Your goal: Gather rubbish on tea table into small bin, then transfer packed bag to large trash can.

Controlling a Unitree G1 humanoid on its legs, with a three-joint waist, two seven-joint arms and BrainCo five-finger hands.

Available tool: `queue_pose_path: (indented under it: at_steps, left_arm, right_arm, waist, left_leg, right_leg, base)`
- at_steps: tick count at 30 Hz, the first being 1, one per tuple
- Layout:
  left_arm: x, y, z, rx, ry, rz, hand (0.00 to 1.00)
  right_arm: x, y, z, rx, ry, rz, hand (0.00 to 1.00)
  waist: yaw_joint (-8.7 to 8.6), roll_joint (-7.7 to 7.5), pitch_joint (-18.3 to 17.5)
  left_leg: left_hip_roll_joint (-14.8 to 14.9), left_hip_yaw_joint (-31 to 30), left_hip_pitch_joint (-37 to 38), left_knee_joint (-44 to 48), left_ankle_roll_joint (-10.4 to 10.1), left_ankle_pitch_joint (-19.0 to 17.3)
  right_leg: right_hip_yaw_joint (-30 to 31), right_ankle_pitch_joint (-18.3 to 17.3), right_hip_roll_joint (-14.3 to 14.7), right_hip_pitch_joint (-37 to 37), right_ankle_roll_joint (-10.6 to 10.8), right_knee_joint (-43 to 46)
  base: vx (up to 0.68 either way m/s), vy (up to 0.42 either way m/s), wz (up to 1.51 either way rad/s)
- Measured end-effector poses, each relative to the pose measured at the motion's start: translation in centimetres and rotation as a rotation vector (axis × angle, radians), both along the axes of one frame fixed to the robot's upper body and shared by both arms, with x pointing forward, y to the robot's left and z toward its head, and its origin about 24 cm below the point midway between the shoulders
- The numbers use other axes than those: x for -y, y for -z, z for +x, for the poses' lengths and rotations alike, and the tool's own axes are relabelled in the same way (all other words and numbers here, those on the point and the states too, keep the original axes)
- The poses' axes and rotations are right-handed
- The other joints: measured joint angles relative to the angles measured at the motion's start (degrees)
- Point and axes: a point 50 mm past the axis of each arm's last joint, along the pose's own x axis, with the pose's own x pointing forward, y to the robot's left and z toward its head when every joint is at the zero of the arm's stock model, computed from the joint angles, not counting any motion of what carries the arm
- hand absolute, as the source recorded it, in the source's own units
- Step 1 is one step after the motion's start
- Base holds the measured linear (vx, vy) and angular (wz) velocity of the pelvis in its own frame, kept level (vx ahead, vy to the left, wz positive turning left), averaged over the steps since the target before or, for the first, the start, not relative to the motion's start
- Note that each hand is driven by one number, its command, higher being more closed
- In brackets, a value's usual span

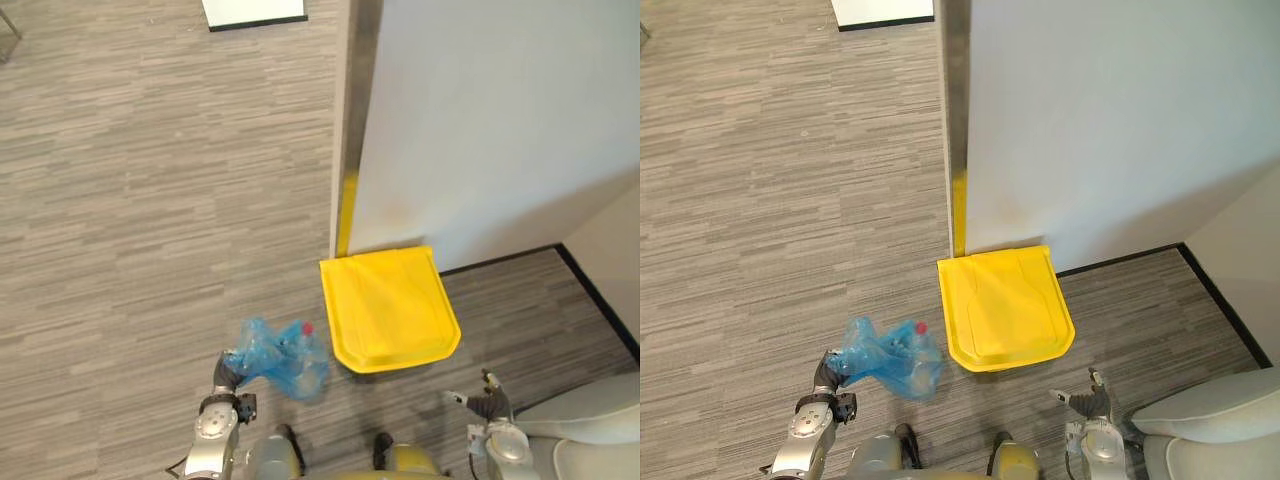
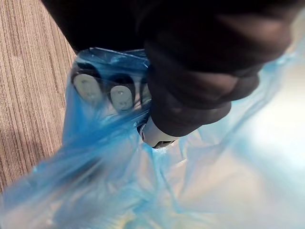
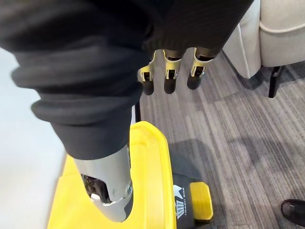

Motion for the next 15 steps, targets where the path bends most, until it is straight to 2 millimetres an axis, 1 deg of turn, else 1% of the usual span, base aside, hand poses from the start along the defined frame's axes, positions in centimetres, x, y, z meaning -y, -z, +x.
queue_pose_path:
  at_steps: [2, 6, 8, 11, 15]
  left_arm:
    - [0.0, 0.1, -0.1, -0.006, 0.010, -0.004, 1.00]
    - [-0.1, 0.2, -0.1, -0.012, 0.017, 0.001, 1.00]
    - [-0.2, 0.8, -0.6, -0.045, 0.014, -0.002, 1.00]
    - [-0.2, 1.2, -0.9, -0.067, 0.013, -0.004, 1.00]
    - [-0.3, 1.5, -1.4, -0.085, 0.006, 0.000, 1.00]
  right_arm:
    - [0.4, 0.2, -0.4, -0.002, 0.042, 0.013, 0.00]
    - [0.8, 1.1, -1.7, -0.051, 0.094, 0.036, 0.00]
    - [0.8, 1.6, -2.2, -0.081, 0.105, 0.044, 0.00]
    - [0.9, 1.9, -2.4, -0.103, 0.104, 0.046, 0.00]
    - [1.5, 1.9, -2.2, -0.121, 0.096, 0.030, 0.00]
  waist:
    - [-0.04, -0.16, -0.3]
    - [-0.35, 0.51, -1.0]
    - [-0.38, 0.88, -1.3]
    - [-0.42, 0.96, -1.3]
    - [-0.42, 0.99, -1.3]
  left_leg:
    - [-1.4, 1.7, 2.6, -3.3, 0.1, 0.7]
    - [-1.9, 2.7, 4.9, -7.0, -0.7, 1.8]
    - [-1.8, 4.0, 6.8, -9.1, -1.4, 2.5]
    - [-1.4, 4.7, 7.6, -10.0, -1.7, 2.7]
    - [-1.3, 4.6, 7.8, -10.4, -1.9, 2.8]
  right_leg:
    - [1.3, 0.7, -0.5, 1.6, 0.8, -2.4]
    - [2.1, 1.3, -0.3, 2.2, 0.4, -3.6]
    - [3.2, 1.9, 0.2, 2.7, 0.3, -4.5]
    - [3.6, 2.3, 1.0, 2.6, -0.2, -4.6]
    - [3.5, 2.7, 1.2, 2.6, -0.3, -4.6]
  base:
    - [0.11, 0.050, -0.25]
    - [0.08, -0.024, -0.16]
    - [0.08, -0.017, -0.28]
    - [0.05, -0.034, -0.21]
    - [0.01, -0.010, -0.02]
